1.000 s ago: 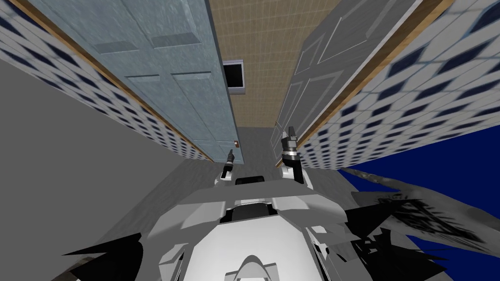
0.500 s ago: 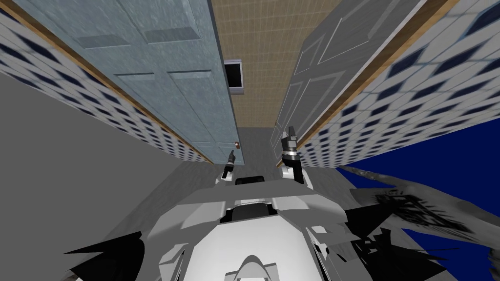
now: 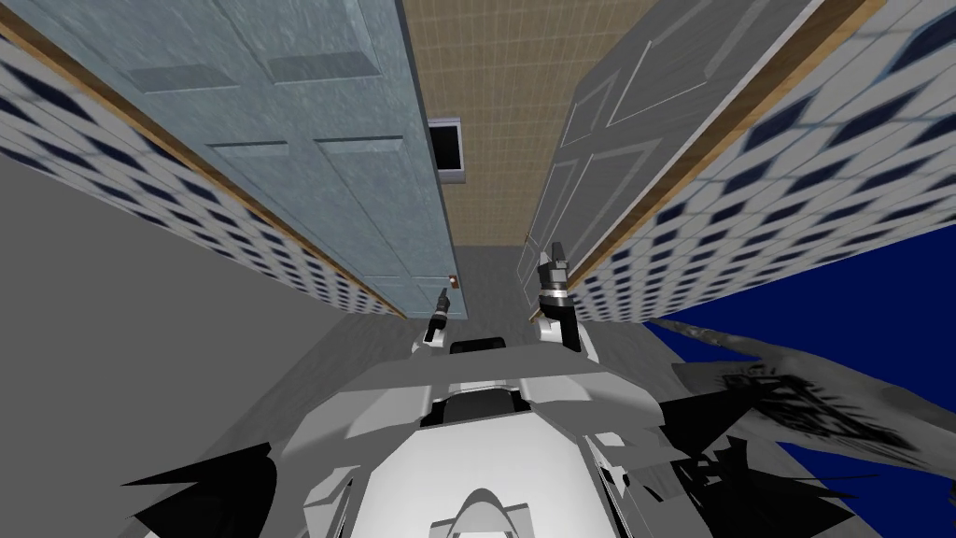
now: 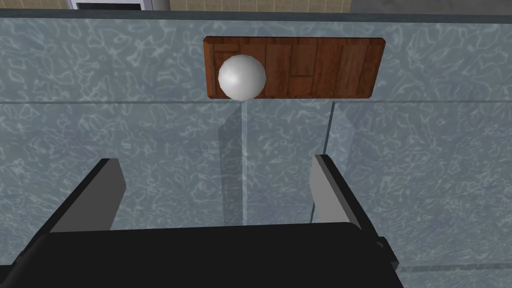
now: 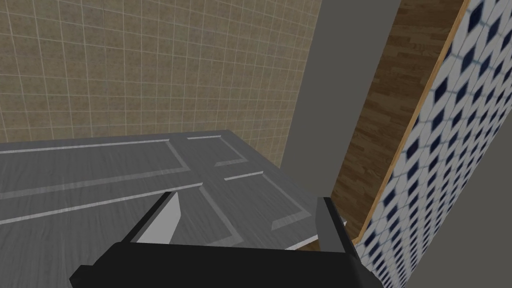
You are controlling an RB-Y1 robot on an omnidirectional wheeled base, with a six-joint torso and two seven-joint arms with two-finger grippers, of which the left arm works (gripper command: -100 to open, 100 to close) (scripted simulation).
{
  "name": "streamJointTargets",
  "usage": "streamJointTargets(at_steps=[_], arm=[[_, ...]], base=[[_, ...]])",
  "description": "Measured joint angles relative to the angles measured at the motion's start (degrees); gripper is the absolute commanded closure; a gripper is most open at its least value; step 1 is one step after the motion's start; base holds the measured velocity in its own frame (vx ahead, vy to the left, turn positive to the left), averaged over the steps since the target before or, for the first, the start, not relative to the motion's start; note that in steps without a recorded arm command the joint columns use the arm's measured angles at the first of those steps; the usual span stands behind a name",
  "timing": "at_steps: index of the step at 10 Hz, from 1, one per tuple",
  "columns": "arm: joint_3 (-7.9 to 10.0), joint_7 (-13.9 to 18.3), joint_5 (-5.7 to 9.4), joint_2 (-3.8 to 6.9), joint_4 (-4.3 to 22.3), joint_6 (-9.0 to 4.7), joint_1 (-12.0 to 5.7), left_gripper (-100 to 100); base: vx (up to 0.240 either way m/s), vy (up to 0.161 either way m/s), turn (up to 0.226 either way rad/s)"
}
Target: Push the door open
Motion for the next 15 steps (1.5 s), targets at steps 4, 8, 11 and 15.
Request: streamJointTargets(at_steps=[4, 8, 11, 15], arm=[[0.48, -0.17, 0.17, 0.1, 0.19, -0.06, -0.02, -100], [0.74, -0.29, 0.27, -0.24, 0.54, -0.32, -0.14, 100], [0.73, -0.32, 0.25, -0.21, 0.6, -0.15, -0.15, 100], [1.17, -0.52, 0.5, -0.07, 0.67, 0.37, 0.43, 100]], base=[[0.209, -0.023, -0.03], [0.065, -0.006, -0.008], [-0.014, 0.002, 0.001], [0.101, -0.038, 0.023]])
